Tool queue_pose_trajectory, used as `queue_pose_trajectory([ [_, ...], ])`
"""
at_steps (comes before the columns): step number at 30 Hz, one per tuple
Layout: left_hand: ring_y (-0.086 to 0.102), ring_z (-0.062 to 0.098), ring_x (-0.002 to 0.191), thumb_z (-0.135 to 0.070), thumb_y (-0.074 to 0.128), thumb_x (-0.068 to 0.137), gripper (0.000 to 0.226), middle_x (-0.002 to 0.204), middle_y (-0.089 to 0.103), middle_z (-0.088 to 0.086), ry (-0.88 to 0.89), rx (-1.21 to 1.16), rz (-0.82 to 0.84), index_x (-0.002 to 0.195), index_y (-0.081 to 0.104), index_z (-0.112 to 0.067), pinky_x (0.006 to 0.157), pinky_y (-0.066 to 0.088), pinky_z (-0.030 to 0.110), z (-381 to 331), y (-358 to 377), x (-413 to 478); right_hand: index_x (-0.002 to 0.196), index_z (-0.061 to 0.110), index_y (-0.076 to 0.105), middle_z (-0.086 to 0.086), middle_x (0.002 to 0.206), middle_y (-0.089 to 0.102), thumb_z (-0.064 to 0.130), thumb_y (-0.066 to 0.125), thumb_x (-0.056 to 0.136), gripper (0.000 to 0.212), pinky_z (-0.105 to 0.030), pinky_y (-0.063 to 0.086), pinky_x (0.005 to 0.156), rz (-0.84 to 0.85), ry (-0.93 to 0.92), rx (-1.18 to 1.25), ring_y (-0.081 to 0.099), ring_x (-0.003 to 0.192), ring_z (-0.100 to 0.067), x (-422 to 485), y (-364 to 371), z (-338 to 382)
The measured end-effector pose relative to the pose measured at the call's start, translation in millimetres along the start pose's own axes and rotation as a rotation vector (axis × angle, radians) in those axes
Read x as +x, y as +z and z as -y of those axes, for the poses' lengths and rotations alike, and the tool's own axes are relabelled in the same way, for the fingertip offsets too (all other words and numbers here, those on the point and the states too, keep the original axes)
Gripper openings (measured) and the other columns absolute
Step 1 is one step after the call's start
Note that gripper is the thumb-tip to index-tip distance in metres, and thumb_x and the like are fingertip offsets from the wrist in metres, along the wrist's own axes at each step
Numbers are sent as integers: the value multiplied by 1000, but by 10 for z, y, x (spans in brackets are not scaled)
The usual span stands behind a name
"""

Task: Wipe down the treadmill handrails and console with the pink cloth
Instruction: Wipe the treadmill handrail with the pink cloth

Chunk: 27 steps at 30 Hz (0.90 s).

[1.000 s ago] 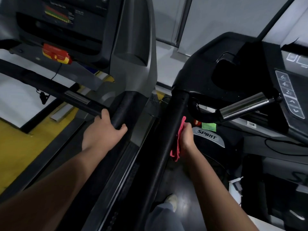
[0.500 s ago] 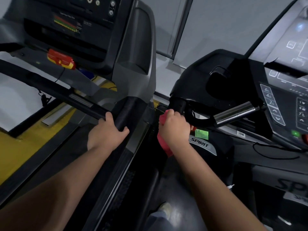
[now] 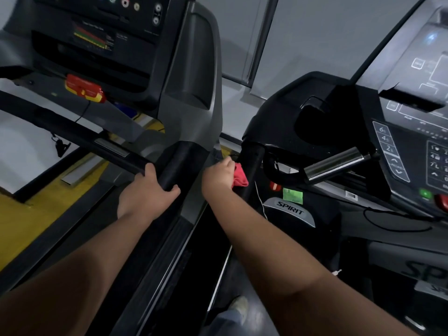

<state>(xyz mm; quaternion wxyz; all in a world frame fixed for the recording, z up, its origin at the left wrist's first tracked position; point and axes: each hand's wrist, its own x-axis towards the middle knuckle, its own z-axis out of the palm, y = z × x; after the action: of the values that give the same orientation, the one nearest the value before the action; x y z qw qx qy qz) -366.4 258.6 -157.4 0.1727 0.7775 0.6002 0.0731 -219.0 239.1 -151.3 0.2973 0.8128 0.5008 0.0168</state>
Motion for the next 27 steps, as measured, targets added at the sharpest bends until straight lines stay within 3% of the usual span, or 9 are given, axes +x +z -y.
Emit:
queue_pose_trajectory([
  [2, 53, 24, 72, -57, 52, 84, 59, 100, 50, 10, -2, -7, 2, 122, 33, -17, 51, 38, 31, 2, 0, -3, 124, 15, 55, -7, 119, 55, 15, 43, 96, 31, -33, 30, 83, 38, -21, -16, 39, 110, -28, 19, 23, 75],
  [4, 52, 24, 72, -57, 52, 84, 59, 101, 50, 10, -3, -15, 5, 123, 32, -17, 51, 37, 31, 1, -1, -4, 125, 18, 55, -6, 123, 54, 21, 44, 96, 31, -33, 30, 87, 13, -75, 3, 37, 114, -29, -16, 45, 60],
  [8, 52, 24, 70, -58, 53, 84, 58, 100, 49, 9, -7, -23, 5, 122, 32, -18, 49, 36, 29, 8, -2, 2, 125, 14, 52, -10, 126, 50, 30, 47, 92, 37, -41, 31, 97, -170, -144, 305, 36, 120, -31, -273, 75, -226],
  [12, 53, 25, 72, -57, 52, 85, 57, 104, 51, 10, -5, -22, 7, 121, 33, -17, 49, 37, 29, 6, -16, -13, 124, 15, 51, -8, 121, 49, 35, 48, 89, 40, -44, 37, 94, -345, -72, 666, 38, 114, -32, -472, 192, -535],
  [17, 53, 26, 72, -57, 48, 88, 56, 105, 52, 12, -2, 24, -1, 121, 33, -14, 50, 38, 31, -7, -15, -52, 125, 6, 47, -15, 125, 42, 31, 51, 89, 45, -40, 44, 82, -361, 111, 938, 47, 110, -38, -605, 382, -636],
  [21, 52, 27, 72, -56, 49, 87, 56, 103, 51, 13, 1, 22, 5, 120, 33, -14, 51, 38, 31, -20, -19, -27, 123, 4, 48, -14, 121, 42, 37, 45, 93, 45, -33, 40, 65, -366, 73, 706, 49, 106, -33, -641, 342, -559],
  [24, 53, 28, 73, -56, 50, 86, 56, 101, 51, 13, 6, 11, 3, 119, 33, -15, 51, 38, 31, -15, -17, -14, 119, 8, 53, -11, 121, 44, 42, 41, 93, 44, -41, 45, 82, -341, -63, 488, 45, 110, -30, -624, 209, -485],
  [27, 53, 28, 72, -56, 50, 86, 57, 101, 50, 13, 1, 5, 4, 120, 33, -14, 51, 37, 31, -11, -13, -13, 118, 12, 57, -14, 125, 44, 36, 43, 92, 39, -48, 34, 97, -251, -110, 279, 40, 115, -33, -511, 106, -291],
])
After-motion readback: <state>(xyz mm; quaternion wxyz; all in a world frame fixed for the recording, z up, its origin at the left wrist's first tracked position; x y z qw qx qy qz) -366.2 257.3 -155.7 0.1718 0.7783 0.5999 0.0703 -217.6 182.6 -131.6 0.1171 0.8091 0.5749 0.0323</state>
